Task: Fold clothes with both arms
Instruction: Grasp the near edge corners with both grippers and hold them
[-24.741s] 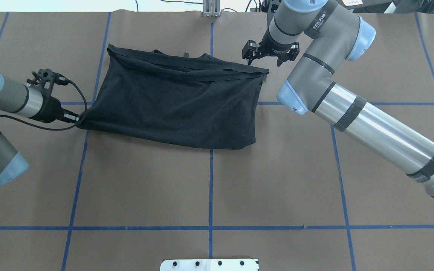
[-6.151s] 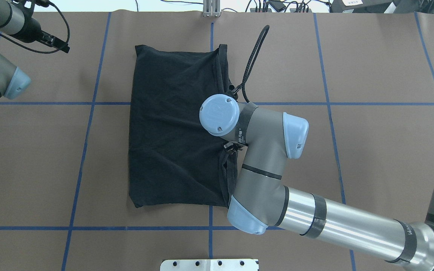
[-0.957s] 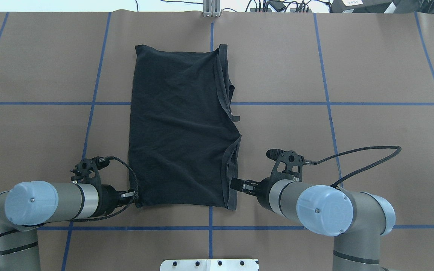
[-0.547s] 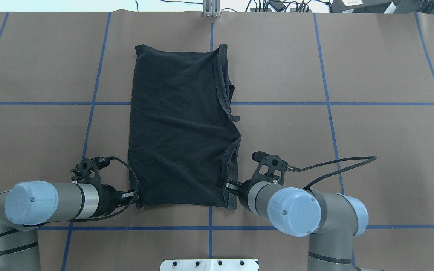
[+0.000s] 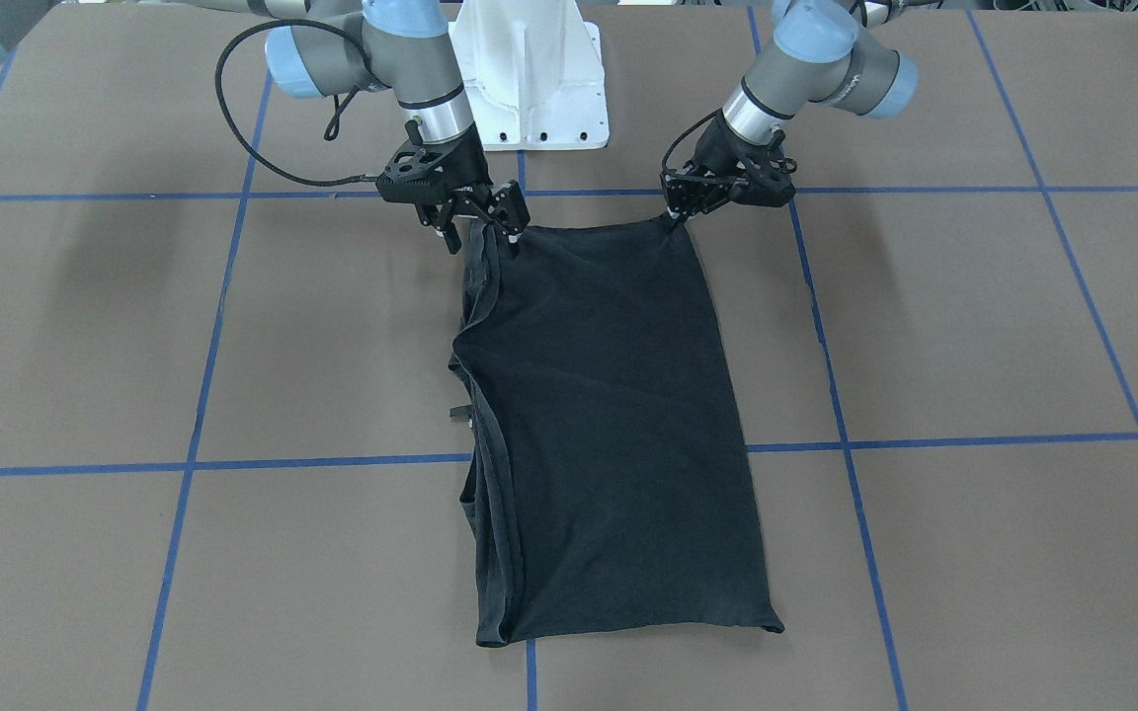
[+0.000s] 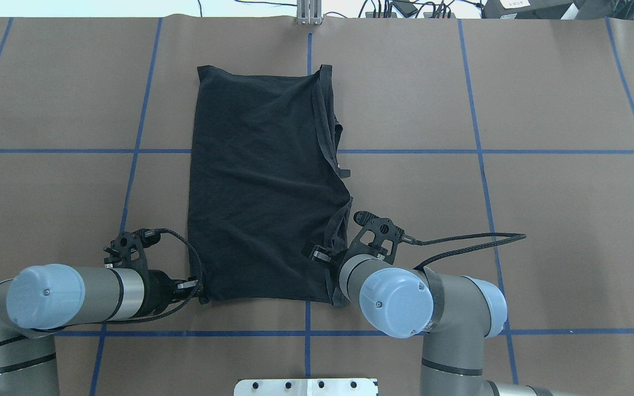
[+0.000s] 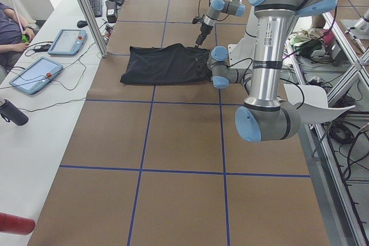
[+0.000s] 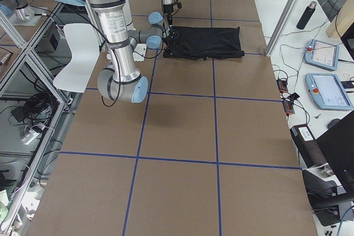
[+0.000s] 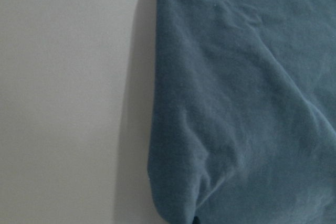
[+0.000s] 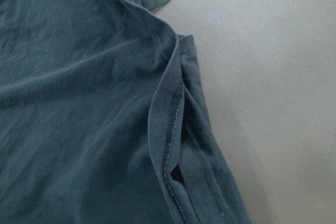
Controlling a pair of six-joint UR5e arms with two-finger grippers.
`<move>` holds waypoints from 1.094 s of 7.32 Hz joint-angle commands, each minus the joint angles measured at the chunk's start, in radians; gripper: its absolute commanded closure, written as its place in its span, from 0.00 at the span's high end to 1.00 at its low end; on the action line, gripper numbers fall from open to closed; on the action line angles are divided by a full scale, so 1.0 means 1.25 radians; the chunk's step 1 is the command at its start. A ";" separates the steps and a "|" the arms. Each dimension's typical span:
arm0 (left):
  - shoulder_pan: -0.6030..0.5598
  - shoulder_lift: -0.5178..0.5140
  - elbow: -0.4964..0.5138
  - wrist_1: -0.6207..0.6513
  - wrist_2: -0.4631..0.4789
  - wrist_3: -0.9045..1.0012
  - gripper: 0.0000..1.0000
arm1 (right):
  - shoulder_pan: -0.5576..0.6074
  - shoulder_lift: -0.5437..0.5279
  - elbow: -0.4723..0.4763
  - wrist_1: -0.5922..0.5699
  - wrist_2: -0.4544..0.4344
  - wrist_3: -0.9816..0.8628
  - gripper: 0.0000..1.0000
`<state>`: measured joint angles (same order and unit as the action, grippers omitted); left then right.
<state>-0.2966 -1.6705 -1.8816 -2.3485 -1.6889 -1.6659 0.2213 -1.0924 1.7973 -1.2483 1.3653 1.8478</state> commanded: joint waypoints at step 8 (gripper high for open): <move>-0.001 0.000 -0.002 0.000 -0.001 0.000 0.00 | -0.030 -0.005 -0.044 0.012 -0.048 0.070 0.96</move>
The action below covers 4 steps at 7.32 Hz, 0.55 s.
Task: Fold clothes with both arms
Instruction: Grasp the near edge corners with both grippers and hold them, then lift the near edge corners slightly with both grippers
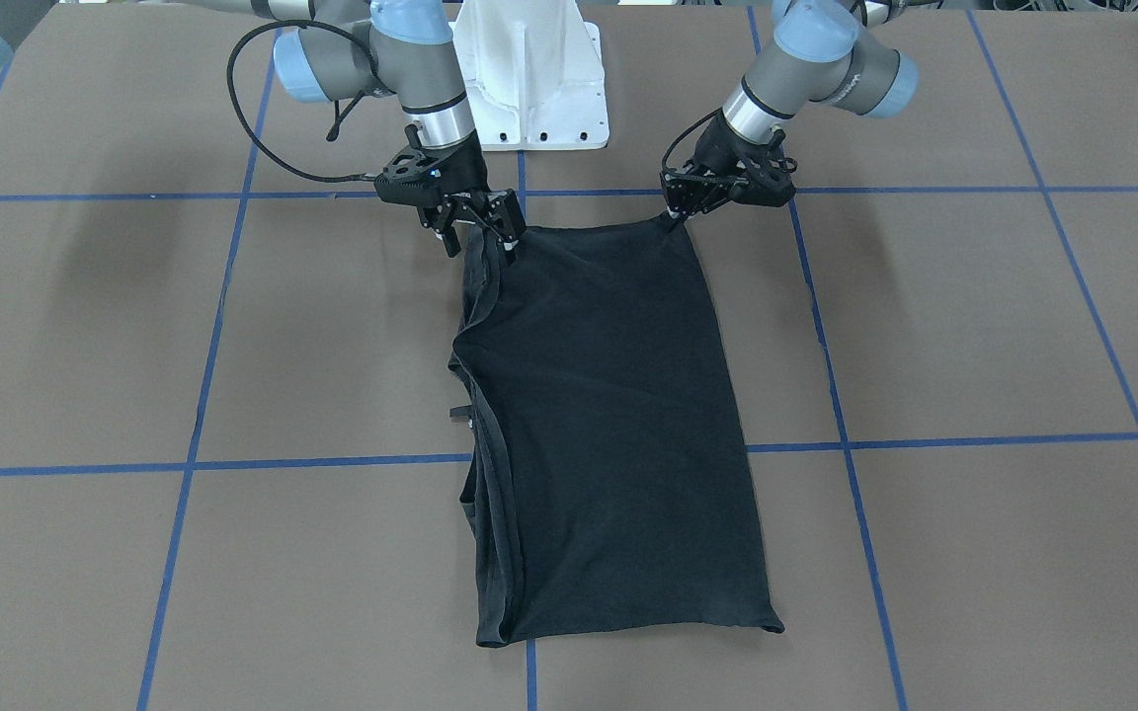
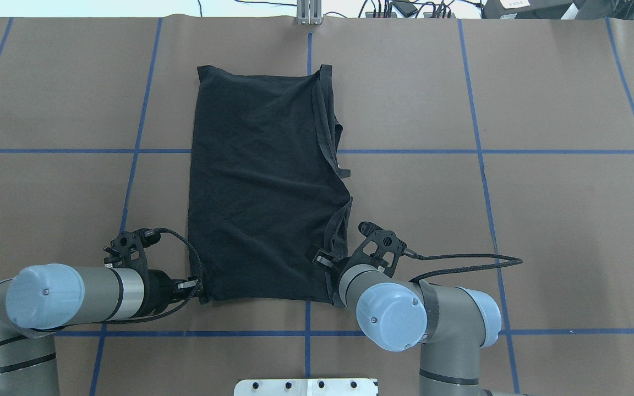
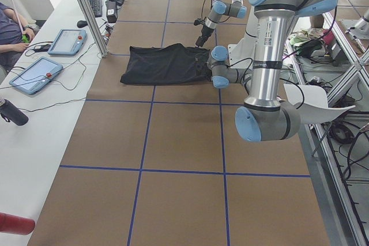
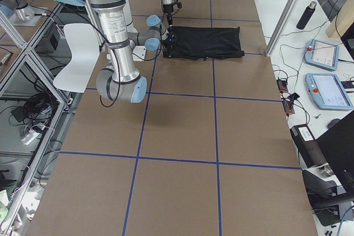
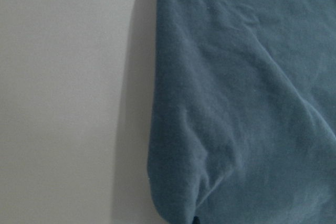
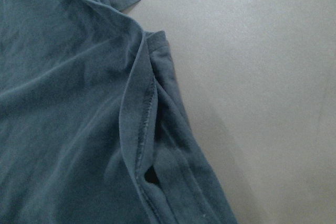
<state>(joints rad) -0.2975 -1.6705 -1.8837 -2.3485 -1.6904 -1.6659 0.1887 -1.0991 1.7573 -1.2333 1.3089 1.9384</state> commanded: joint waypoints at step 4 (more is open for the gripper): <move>0.000 0.002 -0.007 0.000 0.000 0.000 0.00 | -0.005 0.009 -0.009 0.000 -0.003 -0.008 0.11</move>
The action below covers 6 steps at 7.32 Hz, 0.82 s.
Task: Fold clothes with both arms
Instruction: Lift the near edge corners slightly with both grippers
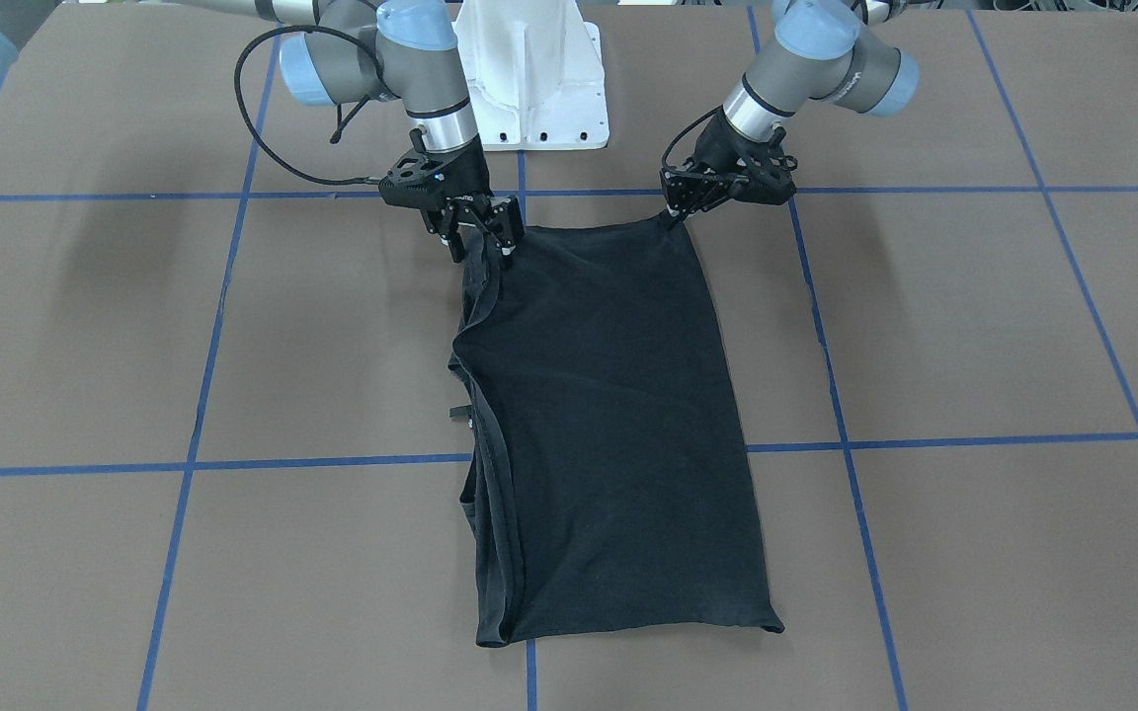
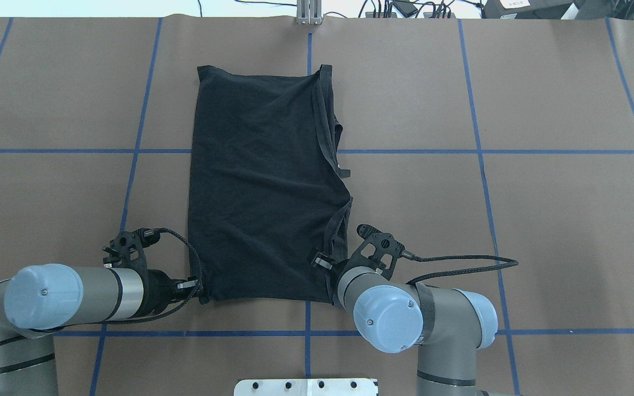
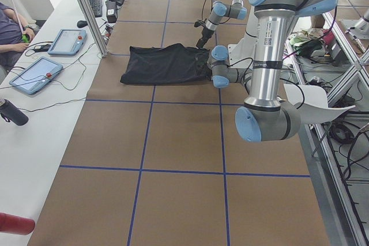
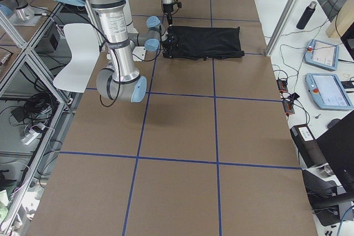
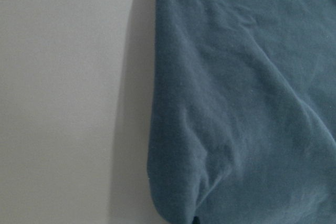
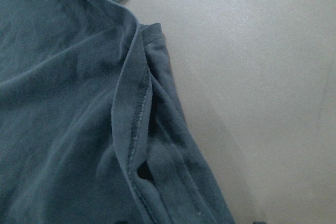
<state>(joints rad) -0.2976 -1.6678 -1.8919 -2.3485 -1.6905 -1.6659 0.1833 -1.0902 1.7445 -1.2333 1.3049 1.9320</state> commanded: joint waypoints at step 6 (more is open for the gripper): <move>-0.001 0.000 -0.007 0.000 -0.001 0.000 0.00 | 0.001 0.007 0.006 0.000 0.000 -0.005 0.00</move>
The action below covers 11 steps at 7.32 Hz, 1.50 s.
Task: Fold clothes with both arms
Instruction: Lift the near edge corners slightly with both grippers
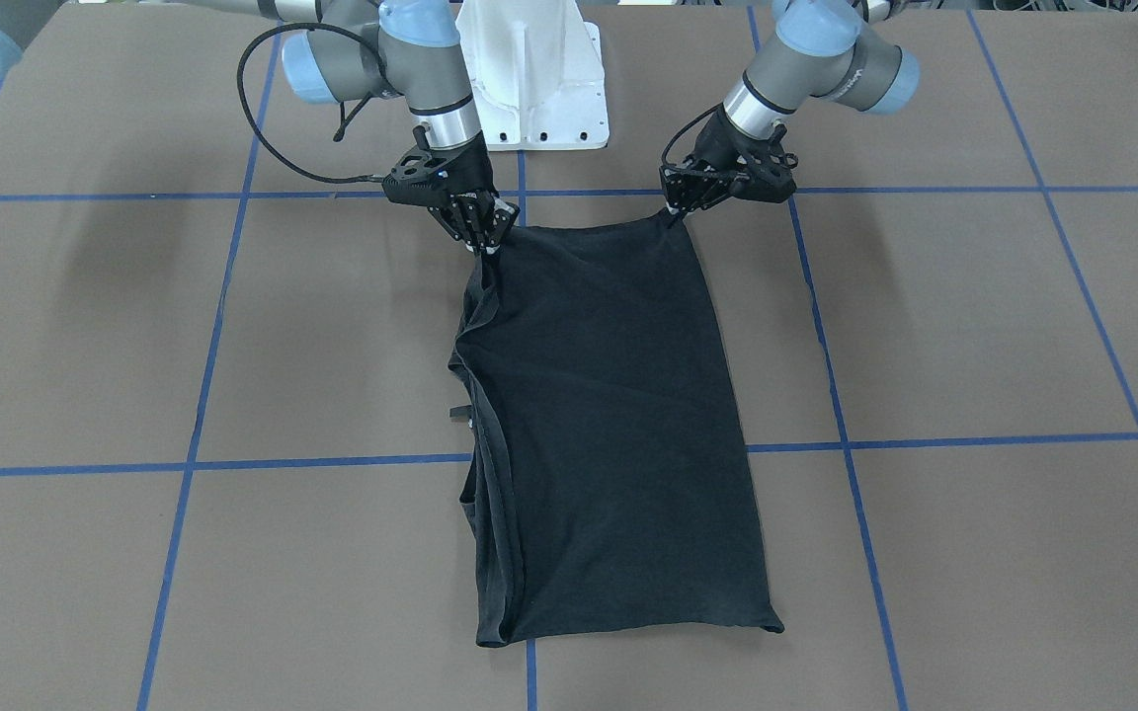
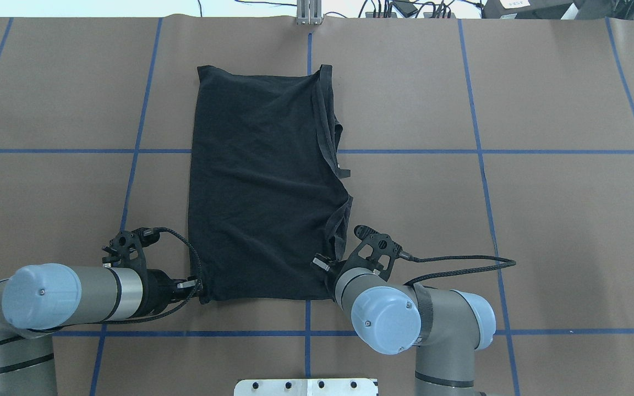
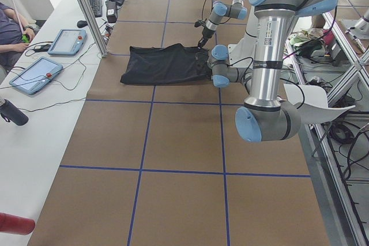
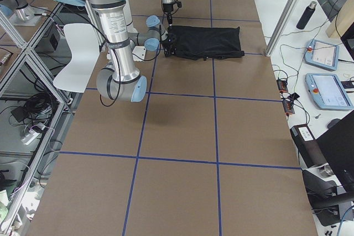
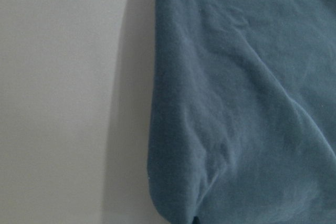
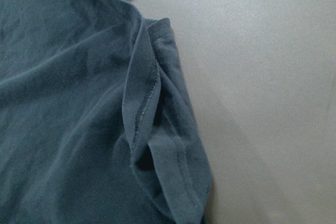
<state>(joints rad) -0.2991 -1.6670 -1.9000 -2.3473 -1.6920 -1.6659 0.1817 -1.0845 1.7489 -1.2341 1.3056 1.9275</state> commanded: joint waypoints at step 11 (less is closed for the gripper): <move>-0.024 0.044 -0.300 0.159 -0.161 0.001 0.00 | -0.062 -0.084 0.397 -0.260 0.050 -0.010 0.00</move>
<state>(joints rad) -0.3147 -1.5786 -2.2407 -2.2460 -1.8476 -1.6667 0.1027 -1.2174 2.1979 -1.4778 1.3678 1.9184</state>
